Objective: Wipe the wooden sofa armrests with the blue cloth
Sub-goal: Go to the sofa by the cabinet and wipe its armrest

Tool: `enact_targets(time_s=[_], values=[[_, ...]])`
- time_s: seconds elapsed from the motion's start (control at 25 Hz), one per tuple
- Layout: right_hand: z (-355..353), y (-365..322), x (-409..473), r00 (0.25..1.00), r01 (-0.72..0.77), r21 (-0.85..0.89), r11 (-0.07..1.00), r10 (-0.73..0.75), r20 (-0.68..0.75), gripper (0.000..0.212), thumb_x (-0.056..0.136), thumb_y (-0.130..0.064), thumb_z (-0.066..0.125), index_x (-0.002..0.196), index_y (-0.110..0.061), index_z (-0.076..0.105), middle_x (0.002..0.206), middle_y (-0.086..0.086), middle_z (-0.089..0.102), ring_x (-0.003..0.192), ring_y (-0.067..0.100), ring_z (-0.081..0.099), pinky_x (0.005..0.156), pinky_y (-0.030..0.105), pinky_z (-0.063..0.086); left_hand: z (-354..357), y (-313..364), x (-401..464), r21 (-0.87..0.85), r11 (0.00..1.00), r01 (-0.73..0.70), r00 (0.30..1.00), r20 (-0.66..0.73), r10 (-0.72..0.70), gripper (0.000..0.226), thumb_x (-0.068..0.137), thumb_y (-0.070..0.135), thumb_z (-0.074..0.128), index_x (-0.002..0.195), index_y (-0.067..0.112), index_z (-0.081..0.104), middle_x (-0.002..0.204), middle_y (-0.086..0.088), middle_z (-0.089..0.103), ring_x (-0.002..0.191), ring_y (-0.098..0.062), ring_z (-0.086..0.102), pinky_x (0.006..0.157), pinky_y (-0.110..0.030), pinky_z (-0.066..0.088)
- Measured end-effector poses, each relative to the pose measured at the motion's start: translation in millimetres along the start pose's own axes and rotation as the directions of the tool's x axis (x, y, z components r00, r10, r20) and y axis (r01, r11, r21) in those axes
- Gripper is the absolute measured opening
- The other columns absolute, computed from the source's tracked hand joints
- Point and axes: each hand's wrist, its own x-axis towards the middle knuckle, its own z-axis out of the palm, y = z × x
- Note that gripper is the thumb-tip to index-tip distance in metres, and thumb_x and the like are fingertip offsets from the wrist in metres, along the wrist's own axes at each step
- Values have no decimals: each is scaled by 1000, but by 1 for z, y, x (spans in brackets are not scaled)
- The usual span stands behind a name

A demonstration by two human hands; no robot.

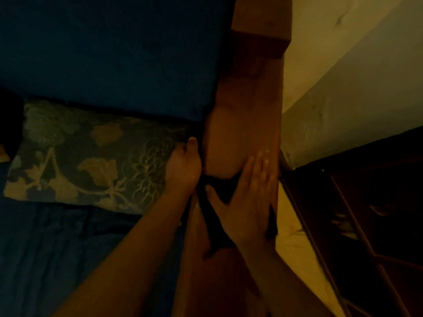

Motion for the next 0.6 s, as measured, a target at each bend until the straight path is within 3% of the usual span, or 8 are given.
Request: enact_targets(time_s=[0.12, 0.2, 0.24, 0.32, 0.4, 0.48, 0.52, 0.6], values=[[-17, 46, 50, 998, -56, 44, 997, 56, 17, 133, 73, -96, 42, 163, -7, 0, 172, 16, -2, 159, 33, -1, 127, 52, 2, 28, 17, 5, 141, 989, 47, 988, -155, -25, 42, 109, 44, 36, 100, 11, 58, 85, 4, 55, 90, -23, 55, 82, -31, 34], [-23, 56, 140, 966, -250, 280, 927, 220, 133, 137, 69, -94, 53, 163, -14, -7, 172, 14, 4, 157, 37, 11, 125, 52, 17, 40, 18, 6, 265, 964, -2, 971, -232, 65, 45, 109, 45, 35, 108, 6, 57, 95, -3, 62, 91, -24, 58, 81, -32, 36], [-27, 60, 186, 938, -343, 417, 841, 284, 199, 134, 69, -90, 59, 163, -15, 0, 170, 16, 17, 152, 37, 26, 121, 50, 30, 44, 16, 6, 312, 949, -37, 961, -250, 120, 46, 109, 46, 35, 108, 6, 57, 95, -6, 65, 89, -26, 62, 78, -34, 39], [-31, 71, 259, 877, -481, 565, 670, 357, 323, 109, 76, -82, 63, 154, -10, 38, 147, 15, 54, 124, 31, 59, 103, 40, 52, 48, 15, 5, 363, 929, -78, 946, -268, 184, 44, 109, 47, 33, 102, 10, 55, 86, -8, 65, 81, -29, 64, 73, -38, 44], [-38, 80, 298, 846, -527, 672, 521, 395, 357, 86, 85, -77, 59, 136, -8, 58, 120, 9, 68, 97, 22, 65, 82, 33, 56, 49, 17, 4, 378, 922, -79, 939, -283, 196, 43, 109, 47, 32, 97, 12, 54, 82, -7, 62, 74, -24, 61, 72, -39, 44], [-44, 78, 294, 810, -570, 723, 390, 414, 416, 80, 90, -73, 54, 140, -10, 57, 120, 5, 67, 97, 21, 64, 79, 31, 54, 50, 20, 3, 403, 912, -80, 927, -307, 217, 43, 109, 46, 32, 92, 13, 55, 80, -6, 62, 71, -20, 59, 71, -38, 43], [-43, 78, 281, 808, -578, 727, 371, 389, 443, 78, 92, -71, 53, 142, -11, 55, 123, 4, 66, 100, 23, 64, 83, 33, 54, 49, 21, 2, 417, 905, -79, 923, -313, 224, 45, 109, 47, 32, 90, 13, 56, 79, -7, 62, 70, -20, 59, 70, -38, 44], [-42, 78, 244, 836, -549, 697, 462, 301, 459, 67, 95, -65, 55, 136, -13, 60, 117, 6, 67, 99, 28, 66, 86, 39, 57, 47, 26, 3, 440, 895, -72, 923, -310, 226, 48, 108, 48, 30, 86, 14, 56, 76, -6, 62, 66, -18, 58, 65, -36, 41]])
